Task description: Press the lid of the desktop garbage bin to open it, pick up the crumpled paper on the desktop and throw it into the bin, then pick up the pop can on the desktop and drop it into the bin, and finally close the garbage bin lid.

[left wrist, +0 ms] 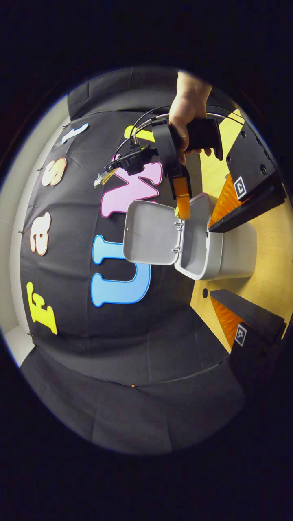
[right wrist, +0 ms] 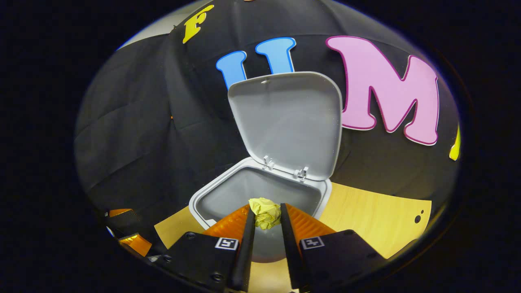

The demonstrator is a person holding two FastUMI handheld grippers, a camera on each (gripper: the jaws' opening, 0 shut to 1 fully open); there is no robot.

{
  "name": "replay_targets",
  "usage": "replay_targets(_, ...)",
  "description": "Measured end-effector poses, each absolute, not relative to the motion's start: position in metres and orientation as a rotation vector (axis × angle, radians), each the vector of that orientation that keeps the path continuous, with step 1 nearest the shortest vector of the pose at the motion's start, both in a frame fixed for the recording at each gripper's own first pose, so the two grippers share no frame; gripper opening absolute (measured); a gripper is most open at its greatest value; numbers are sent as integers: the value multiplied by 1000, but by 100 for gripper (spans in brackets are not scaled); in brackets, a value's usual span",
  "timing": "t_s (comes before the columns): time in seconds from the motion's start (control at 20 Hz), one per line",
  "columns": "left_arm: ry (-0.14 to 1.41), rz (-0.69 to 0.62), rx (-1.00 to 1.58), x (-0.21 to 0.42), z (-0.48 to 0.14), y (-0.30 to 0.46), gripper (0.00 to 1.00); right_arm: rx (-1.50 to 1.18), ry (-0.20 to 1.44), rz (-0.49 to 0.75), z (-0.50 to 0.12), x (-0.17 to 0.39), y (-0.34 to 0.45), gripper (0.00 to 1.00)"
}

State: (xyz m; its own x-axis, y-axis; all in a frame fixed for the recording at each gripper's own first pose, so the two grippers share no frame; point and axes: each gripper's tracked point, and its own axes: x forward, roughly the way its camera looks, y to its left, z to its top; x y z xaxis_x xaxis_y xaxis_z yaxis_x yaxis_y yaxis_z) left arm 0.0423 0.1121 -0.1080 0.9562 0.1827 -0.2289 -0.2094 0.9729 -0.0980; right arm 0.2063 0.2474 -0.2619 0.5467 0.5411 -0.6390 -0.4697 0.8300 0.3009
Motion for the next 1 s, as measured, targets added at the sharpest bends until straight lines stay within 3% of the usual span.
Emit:
replay_targets(0.05, 222, 199, -125, 41, -109, 113, 95, 94, 789, 594, -263, 207, 248, 46)
replay_targets(0.1, 225, 197, -123, 38, -111, 113, 95, 86, 782, 578, -266, 209, 247, 70)
replay_targets(0.2, 228, 181, -106, 35, -115, 111, 95, 77, 757, 560, -261, 212, 242, 74)
replay_targets(0.25, 234, 167, -100, 35, -117, 107, 95, 81, 746, 551, -258, 213, 237, 96)
replay_targets(0.5, 266, 75, -82, 44, -137, 66, 95, 90, 667, 457, -233, 223, 182, 96)
replay_targets(1.0, 383, -177, -25, 99, -244, -80, 95, 54, 507, 132, -211, 242, -22, 96)
